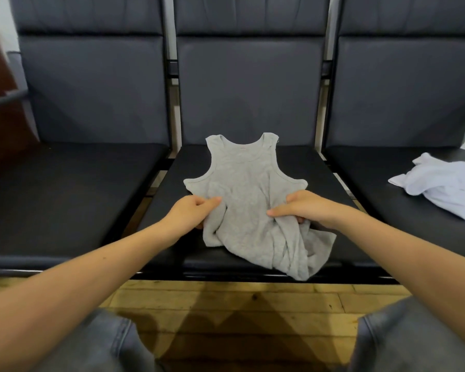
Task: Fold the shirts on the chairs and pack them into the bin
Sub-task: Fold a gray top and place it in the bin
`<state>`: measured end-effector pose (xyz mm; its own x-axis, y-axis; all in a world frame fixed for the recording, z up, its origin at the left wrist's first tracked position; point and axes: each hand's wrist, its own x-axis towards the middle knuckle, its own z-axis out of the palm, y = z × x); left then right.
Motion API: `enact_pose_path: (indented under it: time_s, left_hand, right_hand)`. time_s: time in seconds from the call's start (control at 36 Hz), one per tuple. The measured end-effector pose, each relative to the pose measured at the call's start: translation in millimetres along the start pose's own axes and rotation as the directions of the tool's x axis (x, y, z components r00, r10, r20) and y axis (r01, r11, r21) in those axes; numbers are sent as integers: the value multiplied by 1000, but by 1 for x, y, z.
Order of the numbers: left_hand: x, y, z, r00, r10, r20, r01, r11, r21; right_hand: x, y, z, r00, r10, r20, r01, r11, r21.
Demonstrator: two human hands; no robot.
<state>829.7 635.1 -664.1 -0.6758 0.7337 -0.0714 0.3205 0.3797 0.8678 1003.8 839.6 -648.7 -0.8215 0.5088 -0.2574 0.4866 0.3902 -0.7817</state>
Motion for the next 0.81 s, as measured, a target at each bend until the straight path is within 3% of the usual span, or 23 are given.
enact_pose_path:
  time_s: [0.11, 0.17, 0.22, 0.28, 0.39, 0.47, 0.56, 0.61, 0.69, 0.75, 0.81]
  left_hand:
    - [-6, 6, 1, 998, -55, 29, 45, 963, 266]
    - [-9, 8, 5, 994, -63, 87, 36, 956, 290]
    - [-11, 10, 9, 995, -42, 92, 26, 986, 163]
    - [-13, 18, 10, 1000, -20, -10, 19, 995, -99]
    - [1, 29, -4, 993, -43, -114, -13, 895, -447]
    - [10, 42, -17, 975, -136, -178, -4, 782, -623]
    - [16, 57, -32, 969, -236, -71, 99, 635, -766]
    - [25, 60, -44, 964, -267, -24, 147, 600, -787]
    - [42, 48, -53, 951, -295, -92, 137, 670, -730]
    - [54, 32, -51, 939, -313, -145, 152, 752, -641]
    - [63, 18, -46, 930, -337, -148, 207, 812, -545]
  right_hand:
    - [-8, -1, -6, 995, -15, 99, 20, 999, -49]
    - [-11, -2, -8, 996, -31, 81, 36, 998, -58]
    - [-15, -2, -11, 997, -75, 13, 75, 996, -38]
    - [-18, -5, -15, 987, -117, -113, 121, 992, 23]
    - [-13, -11, -24, 915, -59, -400, 187, 939, 289]
    - [-8, -14, -36, 910, 91, -405, 156, 830, 535]
    - [2, -8, -57, 924, 155, -351, 172, 650, 740]
    - [11, -1, -71, 931, 191, -313, 189, 480, 856]
    - [27, 15, -78, 881, 326, -342, 211, 376, 902]
    - [40, 28, -72, 833, 428, -351, 180, 390, 903]
    - [48, 38, -64, 846, 434, -309, 99, 443, 891]
